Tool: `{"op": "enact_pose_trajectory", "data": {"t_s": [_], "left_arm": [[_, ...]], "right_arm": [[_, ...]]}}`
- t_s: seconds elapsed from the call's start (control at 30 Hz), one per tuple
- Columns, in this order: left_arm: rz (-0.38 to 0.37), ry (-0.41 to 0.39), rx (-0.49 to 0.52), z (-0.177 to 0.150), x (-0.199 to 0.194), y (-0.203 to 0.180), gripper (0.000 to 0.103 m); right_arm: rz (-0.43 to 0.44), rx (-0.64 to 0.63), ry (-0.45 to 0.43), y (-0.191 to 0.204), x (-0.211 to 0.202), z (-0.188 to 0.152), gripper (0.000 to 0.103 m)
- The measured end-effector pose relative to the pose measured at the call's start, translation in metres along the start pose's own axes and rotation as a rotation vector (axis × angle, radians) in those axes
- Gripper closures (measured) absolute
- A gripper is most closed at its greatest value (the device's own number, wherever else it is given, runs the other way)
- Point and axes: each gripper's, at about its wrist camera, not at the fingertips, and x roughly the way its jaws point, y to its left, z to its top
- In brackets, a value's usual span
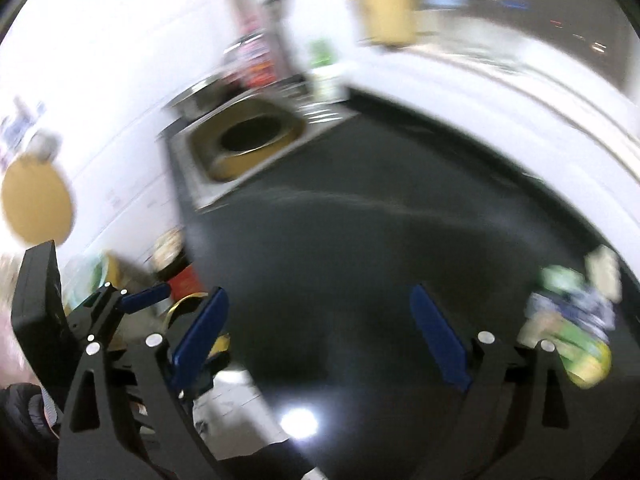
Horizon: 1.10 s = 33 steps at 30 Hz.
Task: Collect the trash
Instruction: 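Return both tools to the countertop above the remaining trash, then grasp the green SpongeBob pouch with the left tool while the right tool grasps the yellow tape roll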
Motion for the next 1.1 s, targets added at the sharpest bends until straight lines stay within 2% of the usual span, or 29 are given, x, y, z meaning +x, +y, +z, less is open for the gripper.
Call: {"op": "enact_pose_trajectory", "data": {"t_s": [0.1,0.17,0.27,0.37,0.53,0.67,0.8,0.9,1.1], "left_arm": [[-0.107,-0.017,0.134,0.025,0.016,-0.075,0.009],[-0.157,-0.020,0.195,0.032,0.022,-0.111,0.009],[-0.220,-0.020,0.289,0.041,0.035,-0.161,0.009],[-0.254,-0.017,0.352,0.046,0.047,-0.195,0.009],[-0.272,0.001,0.402,0.052,0.066,-0.228,0.009],[-0.267,0.014,0.431,0.055,0.079,-0.237,0.009],[-0.266,0.029,0.483,0.058,0.095,-0.248,0.009],[-0.254,0.027,0.556,0.060,0.109,-0.255,0.009],[-0.300,0.040,0.691,0.063,0.146,-0.275,0.010]], "right_arm": [[-0.083,0.094,-0.035,-0.068,-0.034,-0.019,0.013],[-0.127,0.151,-0.050,-0.105,-0.053,-0.035,0.013],[-0.194,0.223,-0.070,-0.160,-0.084,-0.065,0.013],[-0.224,0.275,-0.068,-0.195,-0.099,-0.088,0.013],[-0.255,0.306,-0.045,-0.233,-0.110,-0.114,0.013],[-0.245,0.316,-0.024,-0.253,-0.103,-0.125,0.013],[-0.213,0.321,0.002,-0.274,-0.084,-0.131,0.013],[-0.219,0.298,0.033,-0.286,-0.066,-0.135,0.013],[-0.207,0.257,0.099,-0.315,-0.023,-0.139,0.013]]}}
